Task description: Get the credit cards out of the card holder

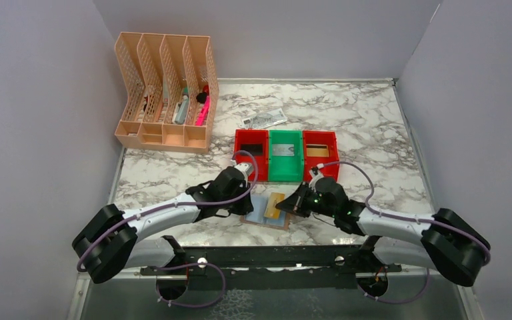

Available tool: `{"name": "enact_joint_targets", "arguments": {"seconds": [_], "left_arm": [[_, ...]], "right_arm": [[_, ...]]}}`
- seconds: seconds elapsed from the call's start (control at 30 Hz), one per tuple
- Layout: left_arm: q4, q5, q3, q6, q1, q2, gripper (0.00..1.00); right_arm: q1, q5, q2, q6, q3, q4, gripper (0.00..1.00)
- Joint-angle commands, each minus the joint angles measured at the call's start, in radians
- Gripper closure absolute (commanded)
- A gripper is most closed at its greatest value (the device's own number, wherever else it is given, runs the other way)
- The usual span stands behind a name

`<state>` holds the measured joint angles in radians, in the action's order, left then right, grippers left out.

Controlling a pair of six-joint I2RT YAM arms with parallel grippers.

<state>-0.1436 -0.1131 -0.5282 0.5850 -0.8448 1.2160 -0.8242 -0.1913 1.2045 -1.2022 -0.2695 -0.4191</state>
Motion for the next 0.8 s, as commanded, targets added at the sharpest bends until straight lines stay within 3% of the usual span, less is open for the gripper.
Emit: {"name": "enact_joint_targets", "arguments": {"seconds": [0.0, 0.2, 0.4, 0.53, 0.77], "left_arm": [[-0.037, 0.056, -0.028, -0.017, -0.004, -0.027, 0.83], [-0.066, 0.059, -0.067, -0.037, -0.004, -0.049, 0.77], [-0.153, 0.139, -0.099, -0.06, -0.004, -0.127, 0.6], [-0.228, 0.228, -0.127, -0.092, -0.004, -0.17, 0.42], [-0.348, 0.273, -0.225, -0.183, 0.037, -0.13, 0.36]], "right_arm": [[0.003, 0.123, -0.155, 0.093, -0.026, 0.247, 0.99], [0.003, 0.247, -0.322, 0.179, -0.091, 0.47, 0.99], [0.003, 0.588, -0.406, 0.305, -0.248, 0.741, 0.99], [0.006, 0.769, -0.36, 0.411, -0.359, 0.818, 0.99], [0.065, 0.849, -0.227, 0.567, -0.493, 0.808, 0.99]]}}
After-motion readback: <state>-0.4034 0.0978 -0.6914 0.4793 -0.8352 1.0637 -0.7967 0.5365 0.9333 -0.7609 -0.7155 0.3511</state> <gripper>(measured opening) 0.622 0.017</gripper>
